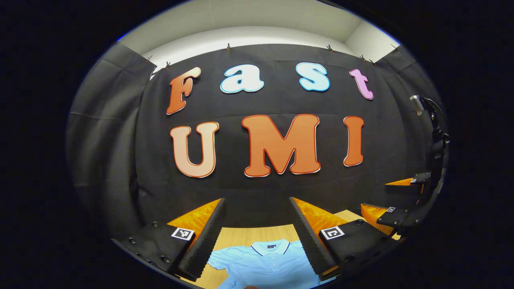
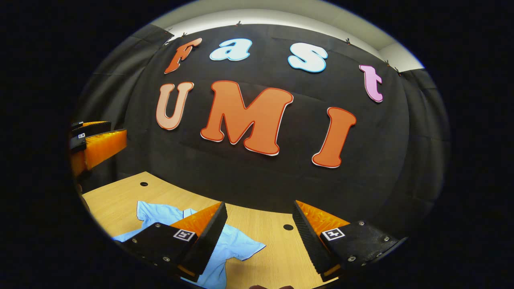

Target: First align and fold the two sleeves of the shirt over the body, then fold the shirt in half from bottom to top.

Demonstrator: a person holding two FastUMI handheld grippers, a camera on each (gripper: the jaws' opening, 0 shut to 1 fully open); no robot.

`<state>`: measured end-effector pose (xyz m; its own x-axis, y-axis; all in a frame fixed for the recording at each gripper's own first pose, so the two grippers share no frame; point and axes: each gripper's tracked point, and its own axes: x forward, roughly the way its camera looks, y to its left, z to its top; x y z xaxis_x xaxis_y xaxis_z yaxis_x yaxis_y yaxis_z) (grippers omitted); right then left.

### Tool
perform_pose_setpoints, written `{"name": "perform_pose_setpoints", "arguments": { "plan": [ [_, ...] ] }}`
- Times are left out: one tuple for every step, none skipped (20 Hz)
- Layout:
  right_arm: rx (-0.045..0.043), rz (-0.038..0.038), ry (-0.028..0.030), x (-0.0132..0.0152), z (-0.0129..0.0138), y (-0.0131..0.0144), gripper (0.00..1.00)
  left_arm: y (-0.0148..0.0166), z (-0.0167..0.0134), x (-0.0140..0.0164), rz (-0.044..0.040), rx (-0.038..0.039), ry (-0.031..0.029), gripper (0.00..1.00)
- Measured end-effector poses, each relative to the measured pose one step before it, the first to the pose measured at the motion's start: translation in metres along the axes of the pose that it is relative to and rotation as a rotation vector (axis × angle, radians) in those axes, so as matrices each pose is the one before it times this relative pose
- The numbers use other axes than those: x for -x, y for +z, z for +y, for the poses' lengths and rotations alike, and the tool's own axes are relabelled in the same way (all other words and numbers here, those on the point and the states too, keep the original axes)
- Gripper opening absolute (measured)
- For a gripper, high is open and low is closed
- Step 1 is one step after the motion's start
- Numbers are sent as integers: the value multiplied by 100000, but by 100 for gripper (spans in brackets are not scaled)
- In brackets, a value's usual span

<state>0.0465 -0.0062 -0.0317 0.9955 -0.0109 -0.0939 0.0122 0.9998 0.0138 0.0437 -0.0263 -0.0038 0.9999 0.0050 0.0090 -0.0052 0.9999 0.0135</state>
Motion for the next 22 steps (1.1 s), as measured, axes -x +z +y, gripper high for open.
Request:
{"name": "perform_pose_setpoints", "arguments": {
  "plan": [
    [-1333, 1809, 591, -320, 274, -172, 99, 342, 368, -308, -1096, -376, 326, 99],
    [-1081, 1549, 6, -56, 168, -290, 99, 48, 275, -223, -690, 512, 209, 99],
    [-1293, 239, -1073, -205, -97, 92, 99, 77, 273, -133, -794, 705, 55, 98],
    [-1393, 465, -829, -338, -105, 23, 99, -323, -102, -288, 208, 511, -930, 99],
    [-1154, 1207, -799, -249, 41, -286, 99, -207, -47, -252, 881, -43, -1441, 99],
    [-1225, 2186, -193, -297, 178, -625, 98, -372, -110, -263, 359, -751, -1563, 99],
    [-1108, 2216, -136, -357, 146, -580, 99, 224, 165, -268, -827, -547, -921, 99],
    [-736, 1943, -818, -328, -163, -492, 99, 21, 28, -136, -781, -210, -1011, 99],
    [-448, 2179, -577, -508, -119, -514, 99, 61, 105, -234, -143, -485, 31, 99],
    [-363, 2097, -336, -470, 3, -567, 99, -136, 379, -235, 96, -433, 536, 99],
    [-232, 2117, -241, -475, -73, -549, 99, 19, 280, -4, -23, -226, 719, 99],
    [-362, 2202, -47, -429, -217, -518, 99, -95, 253, 94, -122, 95, 594, 99],
    [-830, 3006, 698, -536, 78, -557, 99, -60, -1, -194, 46, -210, -58, 99],
    [-725, 1714, 1051, -515, 272, -384, 99, 8, 119, -71, -303, -977, 478, 99],
    [-31, 835, 142, -602, 30, -78, 99, 229, 244, -136, -549, -1117, 800, 98],
    [169, 680, 206, -508, 9, -49, 99, 20, 116, -198, -408, -992, 426, 99],
    [130, 878, 189, -599, 50, -162, 99, 99, 112, -122, -232, -752, 574, 99],
    [-88, 1259, 211, -612, -73, -341, 99, -21, 105, -53, 178, -418, 468, 99],
    [-500, 1982, 844, -764, 28, -342, 99, -357, -53, -155, 560, -260, 455, 99],
    [-736, 2876, 699, -801, -75, -609, 99, -209, -60, -108, 863, 144, 209, 99],
    [-728, 2435, 187, -810, -176, -454, 99, -386, -29, -125, 1098, 146, 85, 99],
    [-255, 2173, -281, -841, -354, -406, 99, -504, 58, -135, 1328, 92, 228, 100]
  ]
}}
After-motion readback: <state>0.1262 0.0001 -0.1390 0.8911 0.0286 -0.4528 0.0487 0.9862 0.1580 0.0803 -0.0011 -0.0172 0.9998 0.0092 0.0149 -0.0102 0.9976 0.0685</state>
